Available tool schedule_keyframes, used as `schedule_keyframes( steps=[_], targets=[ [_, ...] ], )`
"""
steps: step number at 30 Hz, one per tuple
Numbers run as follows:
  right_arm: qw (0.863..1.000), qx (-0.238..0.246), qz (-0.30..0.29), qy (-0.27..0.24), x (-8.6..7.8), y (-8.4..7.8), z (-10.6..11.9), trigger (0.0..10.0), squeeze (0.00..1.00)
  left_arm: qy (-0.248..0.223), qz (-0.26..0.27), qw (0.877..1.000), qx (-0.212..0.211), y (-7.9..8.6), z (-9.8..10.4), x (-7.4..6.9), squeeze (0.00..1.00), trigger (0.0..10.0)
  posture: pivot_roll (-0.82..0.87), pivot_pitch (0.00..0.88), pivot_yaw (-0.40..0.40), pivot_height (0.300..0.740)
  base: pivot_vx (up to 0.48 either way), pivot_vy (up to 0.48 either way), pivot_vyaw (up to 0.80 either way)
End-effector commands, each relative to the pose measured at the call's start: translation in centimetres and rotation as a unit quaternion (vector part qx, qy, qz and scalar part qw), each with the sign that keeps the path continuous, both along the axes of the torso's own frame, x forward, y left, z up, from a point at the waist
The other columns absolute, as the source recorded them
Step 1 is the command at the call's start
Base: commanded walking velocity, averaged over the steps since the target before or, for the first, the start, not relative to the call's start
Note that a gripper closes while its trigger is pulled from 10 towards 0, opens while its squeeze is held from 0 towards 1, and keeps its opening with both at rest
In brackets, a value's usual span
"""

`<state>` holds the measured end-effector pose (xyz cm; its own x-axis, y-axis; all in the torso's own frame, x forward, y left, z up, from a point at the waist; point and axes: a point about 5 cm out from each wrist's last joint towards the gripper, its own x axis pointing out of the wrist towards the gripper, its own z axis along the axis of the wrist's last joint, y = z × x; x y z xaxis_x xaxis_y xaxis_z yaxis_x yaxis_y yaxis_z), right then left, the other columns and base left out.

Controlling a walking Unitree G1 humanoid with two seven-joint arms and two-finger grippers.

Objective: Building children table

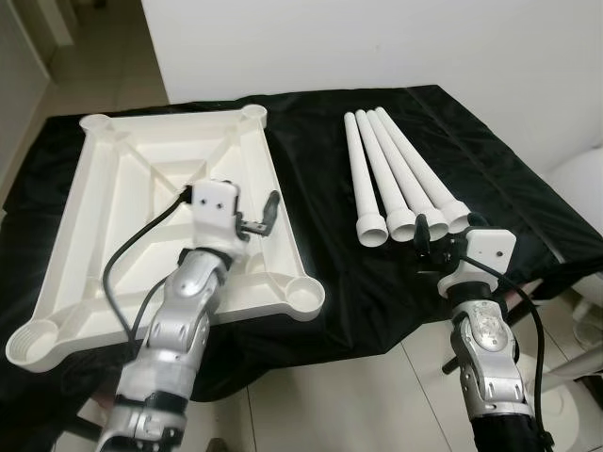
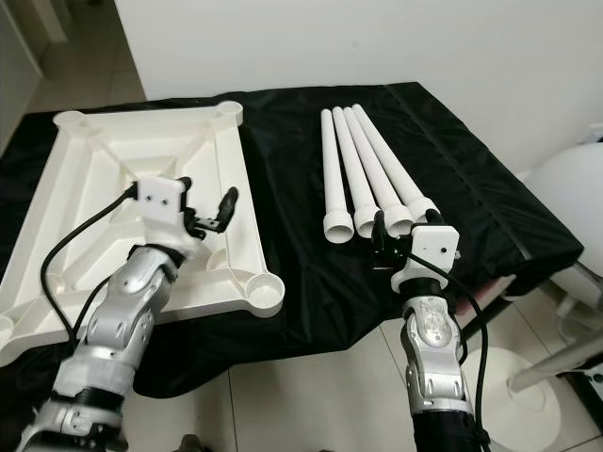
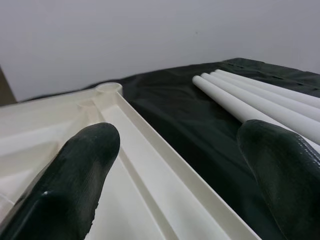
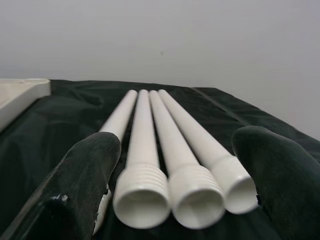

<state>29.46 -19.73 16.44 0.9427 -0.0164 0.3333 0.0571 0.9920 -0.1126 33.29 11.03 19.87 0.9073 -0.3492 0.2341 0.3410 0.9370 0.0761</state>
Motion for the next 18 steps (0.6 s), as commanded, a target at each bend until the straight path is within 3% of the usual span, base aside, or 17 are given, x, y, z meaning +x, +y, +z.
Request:
schedule_keyframes(
  steps=[1, 3, 6, 13, 16, 17, 18],
  targets=[
    [1.000, 0.010, 0.013, 0.012, 0.4, 0.4, -0.3, 10.0, 0.00, 0.004, 0.016, 1.000, 0.012, 0.2, 0.2, 0.2, 0.00, 10.0, 0.09, 0.051, 0.057, 0.740, 0.000, 0.000, 0.00],
    [1.000, 0.009, 0.018, 0.013, 0.6, 0.5, -0.2, 10.0, 0.00, 0.002, 0.015, 1.000, 0.012, 0.2, 0.4, 0.3, 0.00, 10.0, 0.09, 0.051, 0.057, 0.740, 0.000, 0.000, 0.00],
    [0.999, -0.002, 0.046, 0.007, 1.9, 1.6, 0.3, 10.0, 0.00, -0.026, 0.014, 0.998, 0.048, 0.4, 1.5, 0.9, 0.00, 10.0, 0.09, 0.047, 0.092, 0.740, 0.000, 0.000, 0.00],
    [0.999, 0.000, 0.043, -0.005, 2.7, 1.8, 1.0, 10.0, 0.00, -0.007, -0.013, 0.999, 0.030, 0.5, 1.9, 1.3, 0.00, 10.0, 0.08, 0.049, 0.097, 0.740, 0.000, 0.000, 0.00],
    [0.999, 0.024, 0.042, -0.004, 2.9, 1.6, 1.0, 10.0, 0.00, -0.007, -0.018, 1.000, 0.023, 0.3, 1.7, 1.2, 0.00, 10.0, 0.07, 0.055, 0.089, 0.740, 0.000, 0.000, 0.00],
    [0.999, 0.028, 0.031, -0.004, 2.9, 1.4, 0.9, 10.0, 1.00, -0.002, -0.027, 0.999, 0.032, 0.1, 1.2, 1.2, 0.00, 10.0, 0.07, 0.053, 0.075, 0.740, 0.000, 0.000, 0.00],
    [0.999, 0.031, 0.023, -0.004, 3.0, 1.2, 0.8, 10.0, 1.00, 0.002, -0.037, 0.998, 0.042, -0.2, 0.7, 1.1, 0.00, 10.0, 0.07, 0.053, 0.075, 0.740, 0.000, 0.000, 0.00]
  ],
)
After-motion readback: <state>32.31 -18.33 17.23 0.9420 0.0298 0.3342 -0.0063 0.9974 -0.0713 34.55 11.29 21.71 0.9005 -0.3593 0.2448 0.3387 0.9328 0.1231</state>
